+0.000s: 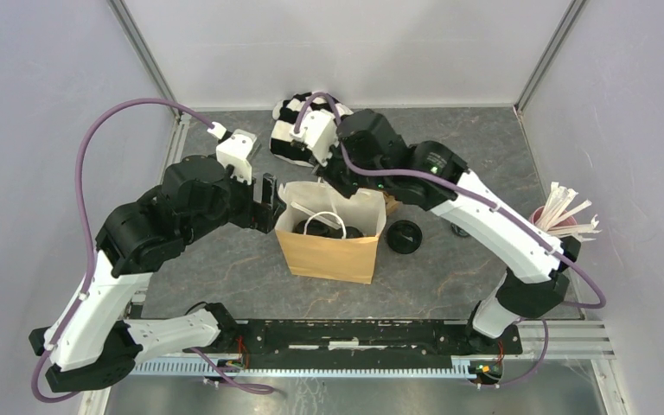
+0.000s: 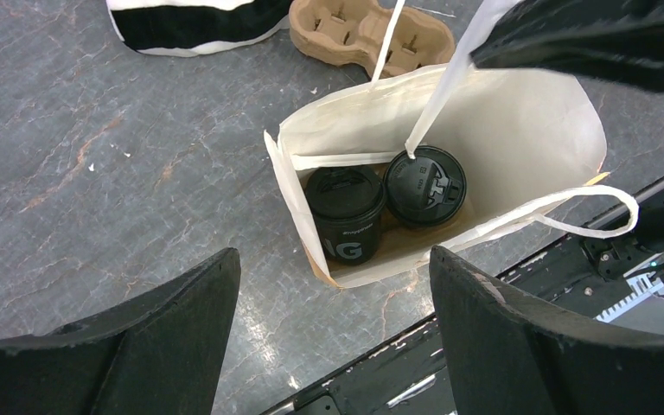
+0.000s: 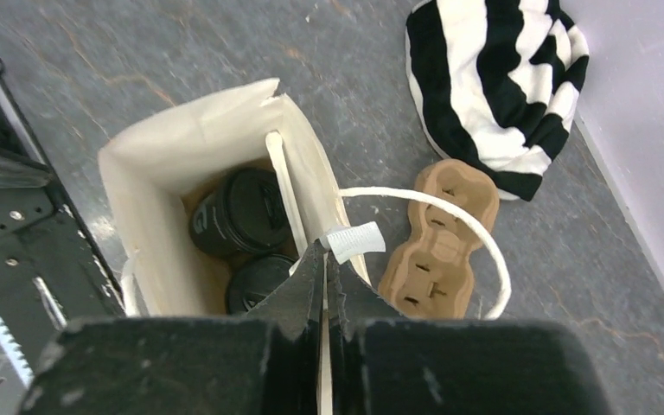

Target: Pack the takeout coffee

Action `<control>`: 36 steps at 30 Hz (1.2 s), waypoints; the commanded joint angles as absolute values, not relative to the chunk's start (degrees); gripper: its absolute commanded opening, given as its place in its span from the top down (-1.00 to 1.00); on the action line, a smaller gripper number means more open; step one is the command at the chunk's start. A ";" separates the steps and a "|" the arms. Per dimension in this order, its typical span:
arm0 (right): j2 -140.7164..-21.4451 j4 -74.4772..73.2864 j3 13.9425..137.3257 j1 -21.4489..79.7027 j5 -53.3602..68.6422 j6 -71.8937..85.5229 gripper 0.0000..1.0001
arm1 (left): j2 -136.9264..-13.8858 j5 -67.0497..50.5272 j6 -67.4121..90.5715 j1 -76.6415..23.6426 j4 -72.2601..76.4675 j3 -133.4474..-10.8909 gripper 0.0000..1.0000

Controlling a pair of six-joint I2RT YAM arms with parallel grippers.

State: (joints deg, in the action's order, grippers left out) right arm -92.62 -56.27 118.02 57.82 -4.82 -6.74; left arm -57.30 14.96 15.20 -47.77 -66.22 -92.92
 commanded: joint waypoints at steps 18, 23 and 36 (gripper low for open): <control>-94.54 -40.47 99.65 59.79 -9.60 -11.65 0.83 | -57.63 16.93 16.88 -47.99 -66.69 -94.88 -0.72; -94.79 -39.76 95.50 59.77 -11.05 -10.13 0.72 | -57.70 17.03 16.83 -47.99 -66.73 -94.75 -0.72; -85.77 -44.03 107.28 59.76 -21.13 2.93 -0.40 | -57.08 18.40 17.63 -47.99 -66.43 -97.26 -0.79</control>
State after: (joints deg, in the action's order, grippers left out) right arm -94.94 -45.08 104.86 59.55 -13.58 -4.05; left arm -57.84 16.62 15.20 -47.77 -67.59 -93.97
